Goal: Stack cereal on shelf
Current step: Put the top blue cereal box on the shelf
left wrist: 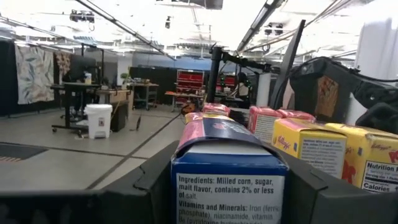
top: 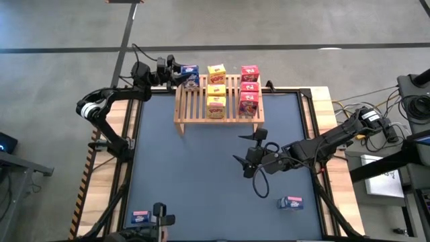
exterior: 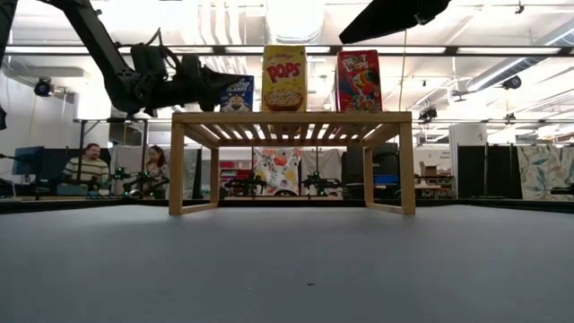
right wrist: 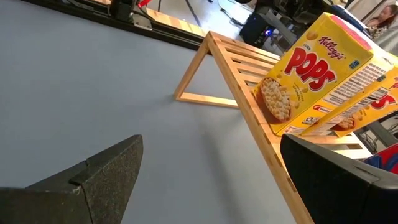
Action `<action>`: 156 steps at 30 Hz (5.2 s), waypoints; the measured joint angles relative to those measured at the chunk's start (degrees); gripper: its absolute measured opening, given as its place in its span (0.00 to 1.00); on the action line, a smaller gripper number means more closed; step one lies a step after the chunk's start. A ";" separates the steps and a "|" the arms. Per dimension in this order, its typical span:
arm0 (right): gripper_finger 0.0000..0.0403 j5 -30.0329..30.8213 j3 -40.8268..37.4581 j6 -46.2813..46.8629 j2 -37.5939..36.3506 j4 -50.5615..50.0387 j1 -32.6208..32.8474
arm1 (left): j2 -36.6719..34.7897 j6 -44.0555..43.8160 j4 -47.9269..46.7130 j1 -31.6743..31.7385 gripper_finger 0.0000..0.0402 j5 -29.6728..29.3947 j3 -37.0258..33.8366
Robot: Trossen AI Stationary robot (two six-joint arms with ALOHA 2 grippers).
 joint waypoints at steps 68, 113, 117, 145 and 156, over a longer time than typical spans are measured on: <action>0.91 0.09 -0.09 0.42 0.00 0.43 -0.02 | -8.76 3.41 -9.70 4.34 0.68 10.56 -2.78; 0.91 0.07 -0.09 -0.39 0.00 1.77 -0.02 | -26.91 15.81 -41.46 -7.42 0.68 -28.29 -12.90; 0.91 0.04 -0.09 -0.14 0.00 1.77 -0.02 | -25.33 16.85 -40.81 -8.79 0.68 -29.34 -11.80; 0.91 -1.46 -0.09 0.40 0.00 1.64 0.00 | -22.58 31.20 -44.98 -8.41 0.56 -31.89 -9.18; 0.91 -1.46 -0.09 0.02 0.00 1.24 0.00 | -22.60 34.89 -46.68 -7.11 0.42 -28.20 -7.89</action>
